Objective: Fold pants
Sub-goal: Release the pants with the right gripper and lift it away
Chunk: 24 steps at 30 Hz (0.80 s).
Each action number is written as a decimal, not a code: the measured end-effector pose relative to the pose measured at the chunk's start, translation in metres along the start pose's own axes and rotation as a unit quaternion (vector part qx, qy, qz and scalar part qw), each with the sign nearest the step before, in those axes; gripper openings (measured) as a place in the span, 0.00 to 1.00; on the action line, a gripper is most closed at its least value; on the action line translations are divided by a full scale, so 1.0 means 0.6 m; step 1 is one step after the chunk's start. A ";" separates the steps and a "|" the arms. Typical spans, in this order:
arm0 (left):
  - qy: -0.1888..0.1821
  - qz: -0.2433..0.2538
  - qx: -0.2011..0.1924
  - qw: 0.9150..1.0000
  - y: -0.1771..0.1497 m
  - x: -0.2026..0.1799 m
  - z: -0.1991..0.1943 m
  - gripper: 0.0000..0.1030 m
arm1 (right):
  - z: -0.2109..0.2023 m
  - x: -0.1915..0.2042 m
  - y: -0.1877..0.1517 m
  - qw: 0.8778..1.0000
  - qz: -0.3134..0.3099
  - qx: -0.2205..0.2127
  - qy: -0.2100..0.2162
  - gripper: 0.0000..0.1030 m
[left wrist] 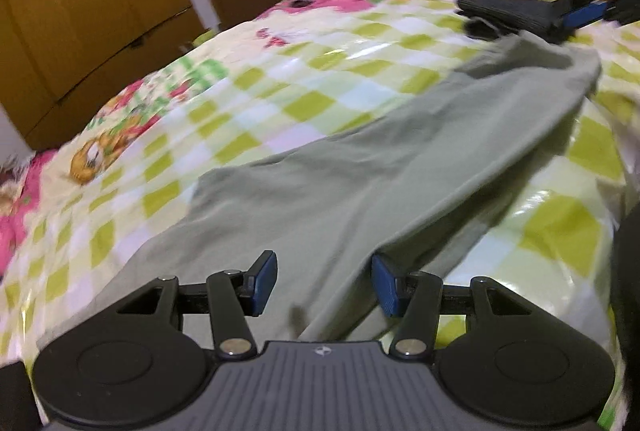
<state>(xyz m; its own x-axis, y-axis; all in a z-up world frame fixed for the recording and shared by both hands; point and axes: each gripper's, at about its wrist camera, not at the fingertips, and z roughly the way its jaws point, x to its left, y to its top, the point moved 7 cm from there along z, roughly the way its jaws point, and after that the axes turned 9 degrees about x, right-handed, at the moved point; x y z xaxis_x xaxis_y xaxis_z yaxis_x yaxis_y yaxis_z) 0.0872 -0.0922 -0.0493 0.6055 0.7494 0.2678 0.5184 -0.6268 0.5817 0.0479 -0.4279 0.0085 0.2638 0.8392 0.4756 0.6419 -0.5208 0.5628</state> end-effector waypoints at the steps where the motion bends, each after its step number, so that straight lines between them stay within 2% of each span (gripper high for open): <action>1: -0.007 -0.010 -0.001 1.000 -0.005 0.009 -0.004 0.64 | 0.033 0.053 -0.004 0.999 -0.028 0.026 0.031 0.30; 3: -0.024 -0.027 -0.003 0.999 -0.018 0.025 -0.014 0.65 | 0.099 0.153 -0.013 0.990 -0.085 0.069 0.087 0.29; 7: -0.042 -0.068 -0.002 0.997 -0.038 0.045 -0.004 0.69 | 0.222 0.317 -0.026 0.965 -0.176 0.119 0.153 0.30; 10: -0.068 -0.071 0.012 0.995 -0.049 0.031 0.025 0.69 | 0.310 0.393 -0.034 0.949 -0.187 0.167 0.191 0.34; 12: -0.076 -0.070 0.011 0.995 -0.053 0.024 0.035 0.69 | 0.354 0.421 -0.043 0.941 -0.210 0.184 0.191 0.34; 15: -0.096 -0.095 0.003 0.991 -0.051 0.034 0.045 0.71 | 0.394 0.431 -0.063 0.929 -0.236 0.220 0.181 0.36; 19: -0.108 -0.123 -0.008 0.986 -0.058 0.050 0.056 0.73 | 0.386 0.432 -0.091 0.906 -0.261 0.268 0.200 0.36; 22: -0.112 -0.126 -0.018 0.986 -0.065 0.051 0.057 0.75 | 0.361 0.437 -0.111 0.885 -0.287 0.297 0.216 0.36; 23: -0.110 -0.125 -0.021 0.986 -0.066 0.050 0.057 0.75 | 0.357 0.438 -0.117 0.880 -0.299 0.299 0.218 0.36; 24: -0.109 -0.124 -0.023 0.986 -0.067 0.050 0.056 0.76 | 0.361 0.442 -0.117 0.880 -0.304 0.298 0.211 0.36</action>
<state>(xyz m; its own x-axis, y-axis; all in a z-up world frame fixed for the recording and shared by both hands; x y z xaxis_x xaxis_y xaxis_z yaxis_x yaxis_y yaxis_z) 0.1048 -0.0520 -0.0903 0.5822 0.8112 -0.0552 0.6416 -0.4166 0.6440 0.2290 -0.1349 -0.0511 -0.4686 0.7355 0.4893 0.8688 0.2834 0.4060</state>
